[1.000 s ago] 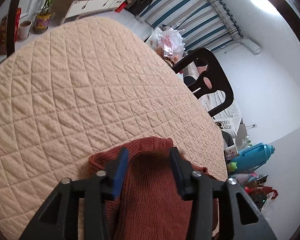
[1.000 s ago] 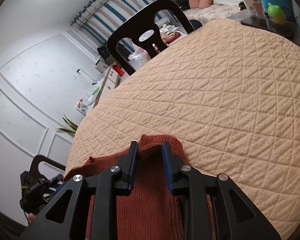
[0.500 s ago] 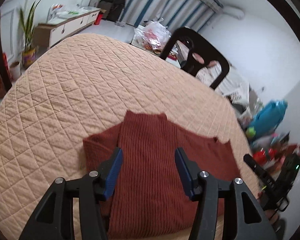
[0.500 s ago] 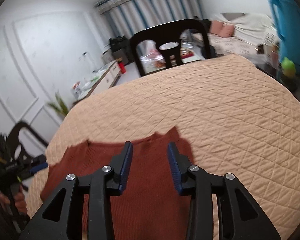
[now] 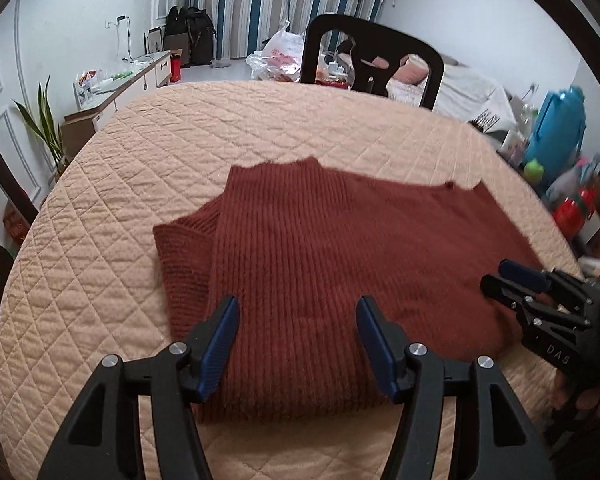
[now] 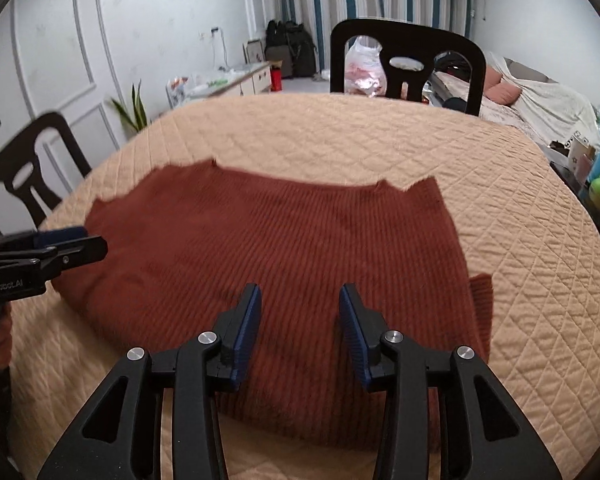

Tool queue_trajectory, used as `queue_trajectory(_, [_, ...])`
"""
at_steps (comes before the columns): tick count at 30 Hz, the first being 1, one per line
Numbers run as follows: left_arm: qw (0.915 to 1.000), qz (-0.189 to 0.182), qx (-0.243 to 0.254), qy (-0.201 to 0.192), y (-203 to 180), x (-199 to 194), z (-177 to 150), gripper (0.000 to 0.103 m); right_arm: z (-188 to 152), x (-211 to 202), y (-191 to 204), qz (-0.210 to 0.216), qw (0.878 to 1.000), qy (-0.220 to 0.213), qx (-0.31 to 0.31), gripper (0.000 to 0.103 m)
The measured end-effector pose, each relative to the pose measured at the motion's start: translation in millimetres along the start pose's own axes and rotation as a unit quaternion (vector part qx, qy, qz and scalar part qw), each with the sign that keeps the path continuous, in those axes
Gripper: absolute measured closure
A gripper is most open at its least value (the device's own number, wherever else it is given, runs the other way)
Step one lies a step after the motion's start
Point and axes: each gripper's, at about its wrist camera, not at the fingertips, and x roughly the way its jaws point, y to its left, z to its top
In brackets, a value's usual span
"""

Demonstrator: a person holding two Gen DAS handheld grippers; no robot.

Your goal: Fold small clothes

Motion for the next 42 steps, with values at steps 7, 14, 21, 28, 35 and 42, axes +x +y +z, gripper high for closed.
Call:
queue_trajectory(7, [0.9988, 0.034, 0.034, -0.008, -8, -4, -11, 0.039, -7, -3, -6, -0.024, 1.000, 0.008, -0.003, 0.061])
queue_trajectory(14, [0.9961, 0.060, 0.062, -0.014, -18, -7, -22, 0.036, -15, -17, 14, -0.008, 0.999, -0.011, -0.036, 0.061])
queue_trajectory(21, [0.9951, 0.069, 0.069, -0.016, -20, -8, -27, 0.035, -24, -12, 9, -0.015, 0.999, 0.007, -0.033, 0.050])
queue_trajectory(28, [0.9958, 0.061, 0.066, -0.014, -18, -7, -26, 0.034, -30, -27, 0, -0.024, 1.000, -0.009, -0.011, 0.047])
queue_trajectory(35, [0.9962, 0.058, 0.063, -0.016, -18, -7, -27, 0.033, -34, -23, -4, -0.019, 1.000, 0.010, -0.009, 0.047])
queue_trajectory(42, [0.9961, 0.057, 0.066, -0.015, -21, -6, -27, 0.030, -40, -25, -14, -0.025, 1.000, 0.012, 0.008, 0.047])
